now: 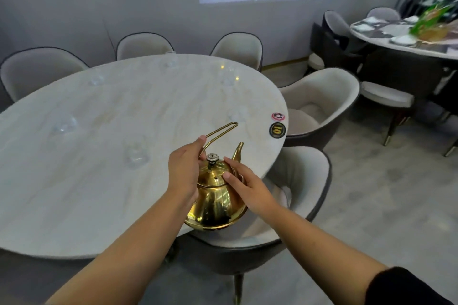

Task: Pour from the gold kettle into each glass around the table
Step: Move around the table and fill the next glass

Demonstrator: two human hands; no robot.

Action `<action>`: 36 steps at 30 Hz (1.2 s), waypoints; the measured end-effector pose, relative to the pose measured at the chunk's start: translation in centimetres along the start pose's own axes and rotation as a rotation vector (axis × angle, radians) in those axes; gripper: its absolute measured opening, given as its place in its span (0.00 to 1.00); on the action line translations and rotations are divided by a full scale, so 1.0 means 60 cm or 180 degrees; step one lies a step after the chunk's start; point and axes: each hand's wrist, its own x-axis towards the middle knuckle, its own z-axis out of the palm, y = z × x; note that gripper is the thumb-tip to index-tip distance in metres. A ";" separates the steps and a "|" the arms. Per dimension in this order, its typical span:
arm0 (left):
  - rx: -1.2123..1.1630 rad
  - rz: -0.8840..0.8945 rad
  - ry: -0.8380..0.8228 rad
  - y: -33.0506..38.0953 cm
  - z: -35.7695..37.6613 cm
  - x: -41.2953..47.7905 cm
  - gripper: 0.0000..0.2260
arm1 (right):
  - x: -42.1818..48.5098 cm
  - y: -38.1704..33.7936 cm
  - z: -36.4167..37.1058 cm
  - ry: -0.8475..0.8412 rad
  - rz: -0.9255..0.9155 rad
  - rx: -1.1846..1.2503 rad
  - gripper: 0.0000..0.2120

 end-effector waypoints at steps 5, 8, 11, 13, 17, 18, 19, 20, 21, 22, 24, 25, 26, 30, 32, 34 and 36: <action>-0.0138 -0.0028 0.0152 -0.012 0.129 0.000 0.17 | 0.032 0.019 -0.139 -0.0229 -0.0016 -0.0096 0.22; -0.0273 -0.0078 0.0228 -0.021 0.196 0.006 0.18 | 0.054 0.024 -0.209 -0.0344 -0.0011 -0.0148 0.22; -0.0365 -0.0096 0.0290 -0.029 0.253 0.022 0.18 | 0.080 0.028 -0.265 -0.0411 -0.0025 -0.0143 0.22; -0.0382 -0.0090 0.0343 -0.036 0.284 0.036 0.18 | 0.100 0.035 -0.293 -0.0440 -0.0036 -0.0117 0.22; -0.0330 -0.0042 0.0474 -0.048 0.332 0.069 0.18 | 0.147 0.053 -0.333 -0.0615 -0.0003 -0.0028 0.22; -0.0309 -0.0026 0.0519 -0.050 0.343 0.080 0.18 | 0.162 0.058 -0.340 -0.0656 0.0004 -0.0006 0.22; -0.0292 -0.0020 0.0571 -0.052 0.355 0.091 0.18 | 0.179 0.063 -0.347 -0.0682 0.0007 0.0009 0.22; -0.0292 -0.0023 0.0624 -0.053 0.365 0.103 0.18 | 0.195 0.069 -0.353 -0.0703 0.0004 0.0018 0.22; -0.0305 -0.0024 0.0675 -0.055 0.375 0.115 0.17 | 0.213 0.074 -0.360 -0.0730 -0.0011 0.0029 0.22; -0.0317 -0.0016 0.0722 -0.057 0.384 0.126 0.17 | 0.230 0.078 -0.366 -0.0772 -0.0038 0.0038 0.22; -0.0344 0.0022 0.0825 -0.059 0.399 0.150 0.18 | 0.267 0.083 -0.377 -0.0928 -0.0088 0.0036 0.22; -0.0357 0.0041 0.0889 -0.060 0.406 0.162 0.18 | 0.287 0.086 -0.381 -0.1015 -0.0107 0.0029 0.22; -0.0358 0.0051 0.0964 -0.059 0.412 0.171 0.19 | 0.304 0.087 -0.385 -0.1090 -0.0115 0.0025 0.22; -0.0398 0.0024 0.1253 -0.050 0.433 0.203 0.19 | 0.365 0.089 -0.394 -0.1302 -0.0176 -0.0107 0.23; -0.0389 0.0038 0.1388 -0.045 0.440 0.217 0.19 | 0.391 0.085 -0.397 -0.1444 -0.0209 -0.0194 0.23; -0.0341 0.0064 0.1512 -0.041 0.445 0.227 0.20 | 0.410 0.080 -0.397 -0.1598 -0.0207 -0.0246 0.23; -0.0318 0.0069 0.1634 -0.037 0.446 0.236 0.20 | 0.426 0.077 -0.393 -0.1732 -0.0242 -0.0282 0.23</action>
